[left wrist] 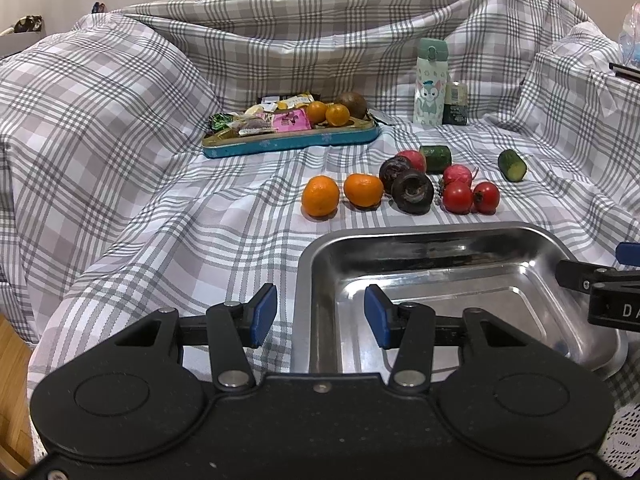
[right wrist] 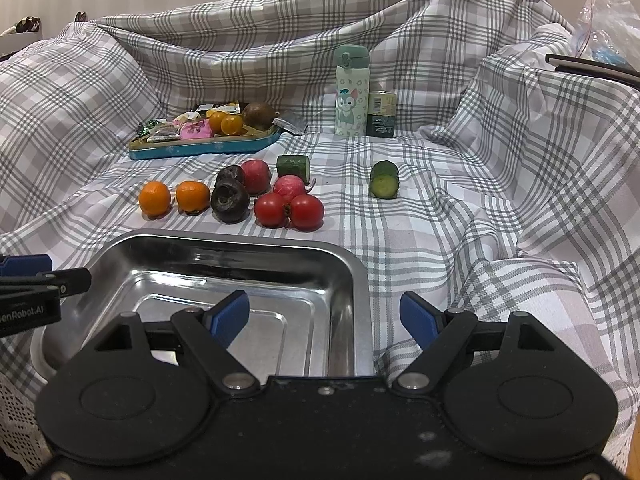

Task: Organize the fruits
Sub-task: 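Move the left tool to an orange while the right tool approaches a red tomato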

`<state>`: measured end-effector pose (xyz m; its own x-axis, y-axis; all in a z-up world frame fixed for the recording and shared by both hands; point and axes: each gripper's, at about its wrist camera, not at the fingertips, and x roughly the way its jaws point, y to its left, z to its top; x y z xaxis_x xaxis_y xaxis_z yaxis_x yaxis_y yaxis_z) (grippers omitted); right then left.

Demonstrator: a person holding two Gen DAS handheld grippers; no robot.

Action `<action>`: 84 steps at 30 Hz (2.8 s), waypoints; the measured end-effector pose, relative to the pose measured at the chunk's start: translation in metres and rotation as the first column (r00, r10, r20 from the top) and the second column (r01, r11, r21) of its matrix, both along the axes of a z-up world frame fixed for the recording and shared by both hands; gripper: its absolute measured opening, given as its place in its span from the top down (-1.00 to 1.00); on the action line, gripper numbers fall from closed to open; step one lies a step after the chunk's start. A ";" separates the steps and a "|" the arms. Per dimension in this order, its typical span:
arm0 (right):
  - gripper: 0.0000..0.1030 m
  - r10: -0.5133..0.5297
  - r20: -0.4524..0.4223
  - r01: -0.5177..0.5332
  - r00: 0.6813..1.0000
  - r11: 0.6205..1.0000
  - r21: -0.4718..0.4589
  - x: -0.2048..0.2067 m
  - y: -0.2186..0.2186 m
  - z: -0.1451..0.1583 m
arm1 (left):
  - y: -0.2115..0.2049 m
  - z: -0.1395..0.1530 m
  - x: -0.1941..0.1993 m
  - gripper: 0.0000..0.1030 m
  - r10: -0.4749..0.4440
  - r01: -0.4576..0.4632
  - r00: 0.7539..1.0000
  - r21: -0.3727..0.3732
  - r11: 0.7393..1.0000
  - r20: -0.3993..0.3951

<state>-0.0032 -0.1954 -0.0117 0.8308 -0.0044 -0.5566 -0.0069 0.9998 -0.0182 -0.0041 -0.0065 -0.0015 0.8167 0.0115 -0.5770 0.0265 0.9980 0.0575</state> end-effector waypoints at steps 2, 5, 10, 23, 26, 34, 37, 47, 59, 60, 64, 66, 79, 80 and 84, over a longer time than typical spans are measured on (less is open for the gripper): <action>-0.65 -0.001 0.002 0.001 1.000 1.000 0.002 0.000 0.000 0.000 | 0.000 0.002 0.000 -0.07 0.002 -0.002 1.000 -0.005 1.000 0.010; -0.65 -0.005 0.006 0.005 1.000 1.000 0.004 0.000 0.000 0.002 | 0.002 0.005 -0.001 -0.07 0.004 -0.004 1.000 -0.012 1.000 0.016; -0.64 -0.031 0.075 0.034 0.997 0.999 -0.039 -0.005 0.003 0.009 | -0.001 0.013 0.001 -0.07 -0.003 0.003 0.999 0.001 1.000 0.032; -0.64 0.106 0.075 -0.096 0.992 0.987 -0.129 0.006 0.018 0.027 | -0.007 0.035 0.023 -0.07 -0.043 0.042 0.999 0.029 0.999 0.027; -0.63 0.141 0.060 -0.134 0.988 0.986 -0.101 0.015 0.020 0.032 | -0.006 0.039 0.034 -0.07 -0.045 0.044 0.998 0.031 0.999 0.031; -0.60 0.148 0.083 -0.137 0.985 0.983 -0.120 0.044 0.015 0.046 | -0.003 0.040 0.067 -0.07 -0.041 0.040 0.999 0.031 0.999 0.026; -0.50 0.129 0.075 -0.120 0.989 0.986 -0.112 0.061 0.008 0.049 | -0.003 0.037 0.081 -0.07 -0.044 0.043 0.999 0.037 0.998 0.016; -0.20 0.071 0.008 -0.070 0.997 0.994 -0.082 0.113 -0.009 0.032 | -0.010 0.012 0.118 -0.07 -0.071 0.075 0.996 0.073 0.995 -0.047; -0.18 0.078 -0.015 -0.077 0.997 0.995 0.058 0.136 -0.014 0.004 | 0.006 -0.009 0.145 -0.07 -0.041 0.042 0.996 0.012 0.999 -0.084; -0.18 0.080 -0.009 -0.080 0.997 0.995 0.054 0.137 -0.013 0.004 | 0.009 -0.010 0.147 -0.09 -0.029 0.030 0.996 0.004 1.000 -0.088; -0.18 0.092 -0.010 -0.092 0.996 0.995 0.036 0.138 -0.008 0.001 | 0.029 -0.007 0.150 -0.11 0.031 -0.038 0.997 -0.087 0.995 -0.077; -0.18 0.094 -0.009 -0.094 0.996 0.995 0.035 0.138 -0.007 0.000 | 0.041 -0.004 0.150 -0.12 0.080 -0.088 0.995 -0.132 0.987 -0.067; -0.18 0.116 -0.031 -0.115 0.993 0.993 0.025 0.142 -0.001 -0.004 | 0.062 -0.001 0.149 -0.03 0.213 -0.215 0.977 -0.161 0.963 -0.025; -0.18 0.118 -0.034 -0.118 0.992 0.993 0.025 0.142 -0.001 -0.004 | 0.058 -0.001 0.149 -0.03 0.196 -0.197 0.980 -0.150 0.969 -0.018; -0.13 0.116 -0.051 -0.116 0.992 0.993 0.006 0.145 0.002 -0.008 | 0.046 -0.004 0.151 -0.03 0.136 -0.139 0.990 -0.111 0.984 -0.030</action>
